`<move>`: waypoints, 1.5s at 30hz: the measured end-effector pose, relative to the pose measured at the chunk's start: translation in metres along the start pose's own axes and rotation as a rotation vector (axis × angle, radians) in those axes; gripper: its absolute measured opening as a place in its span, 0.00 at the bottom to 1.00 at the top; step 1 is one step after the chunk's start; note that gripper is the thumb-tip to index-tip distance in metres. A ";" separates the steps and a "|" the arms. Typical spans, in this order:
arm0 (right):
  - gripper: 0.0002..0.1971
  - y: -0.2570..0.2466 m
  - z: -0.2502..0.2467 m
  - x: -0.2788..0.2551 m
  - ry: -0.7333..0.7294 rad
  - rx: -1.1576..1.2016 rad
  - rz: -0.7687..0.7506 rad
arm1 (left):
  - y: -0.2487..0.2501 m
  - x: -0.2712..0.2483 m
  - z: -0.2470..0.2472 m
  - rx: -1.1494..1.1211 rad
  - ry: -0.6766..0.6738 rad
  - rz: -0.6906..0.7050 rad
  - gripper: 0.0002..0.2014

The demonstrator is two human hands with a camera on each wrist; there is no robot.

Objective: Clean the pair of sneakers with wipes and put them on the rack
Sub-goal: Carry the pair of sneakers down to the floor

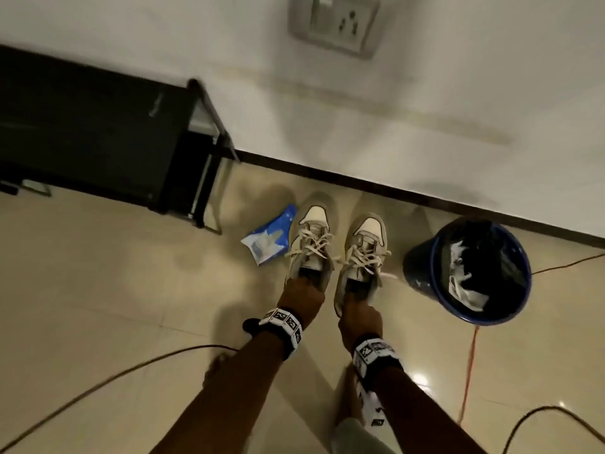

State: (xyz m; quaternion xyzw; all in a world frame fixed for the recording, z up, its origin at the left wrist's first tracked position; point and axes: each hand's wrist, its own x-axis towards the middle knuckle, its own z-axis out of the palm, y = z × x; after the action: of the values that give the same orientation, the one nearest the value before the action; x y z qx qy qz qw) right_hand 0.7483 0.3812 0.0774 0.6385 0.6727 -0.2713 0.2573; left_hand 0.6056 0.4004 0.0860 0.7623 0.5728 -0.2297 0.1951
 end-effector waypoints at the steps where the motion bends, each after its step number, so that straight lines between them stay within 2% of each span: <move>1: 0.24 0.003 0.023 0.012 0.007 -0.003 0.014 | 0.003 0.020 0.029 0.000 -0.006 -0.009 0.26; 5: 0.27 0.010 0.112 0.052 0.062 -0.034 0.046 | 0.024 0.054 0.110 -0.055 0.056 0.034 0.25; 8: 0.25 0.016 0.145 0.073 0.104 -0.015 0.069 | 0.031 0.069 0.152 -0.082 0.089 0.029 0.25; 11: 0.24 0.019 0.162 0.086 0.154 0.021 0.110 | 0.029 0.076 0.169 -0.061 0.182 0.021 0.26; 15: 0.28 0.010 0.173 0.093 0.248 0.061 0.131 | 0.023 0.080 0.192 -0.048 0.131 0.062 0.19; 16: 0.31 0.010 0.176 0.093 0.268 0.068 0.144 | 0.021 0.082 0.198 -0.055 0.120 0.064 0.21; 18: 0.32 0.012 0.181 0.090 0.296 0.087 0.154 | 0.021 0.081 0.201 -0.086 0.145 0.049 0.24; 23: 0.28 0.017 0.182 0.088 0.356 0.063 0.105 | 0.031 0.078 0.202 -0.127 0.247 0.037 0.24; 26: 0.27 0.019 0.183 0.086 0.364 0.077 0.085 | 0.035 0.079 0.202 -0.187 0.237 0.015 0.26; 32: 0.28 0.023 0.182 0.082 0.349 0.076 0.050 | 0.031 0.079 0.198 -0.153 0.284 0.004 0.22; 37: 0.24 0.022 0.185 0.074 0.334 0.116 0.048 | 0.029 0.080 0.198 -0.189 0.234 -0.018 0.24; 42: 0.19 0.027 0.176 0.073 0.324 0.088 -0.014 | 0.025 0.074 0.192 -0.206 0.230 0.052 0.22; 45: 0.18 0.018 0.156 0.071 0.338 0.137 -0.013 | 0.019 0.066 0.188 -0.240 0.313 0.063 0.23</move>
State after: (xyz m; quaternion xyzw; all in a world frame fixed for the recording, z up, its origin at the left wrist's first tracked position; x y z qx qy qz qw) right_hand 0.7624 0.3253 -0.0848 0.6867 0.6905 -0.2067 0.0947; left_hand 0.6161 0.3416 -0.1054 0.7775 0.5953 -0.0323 0.2000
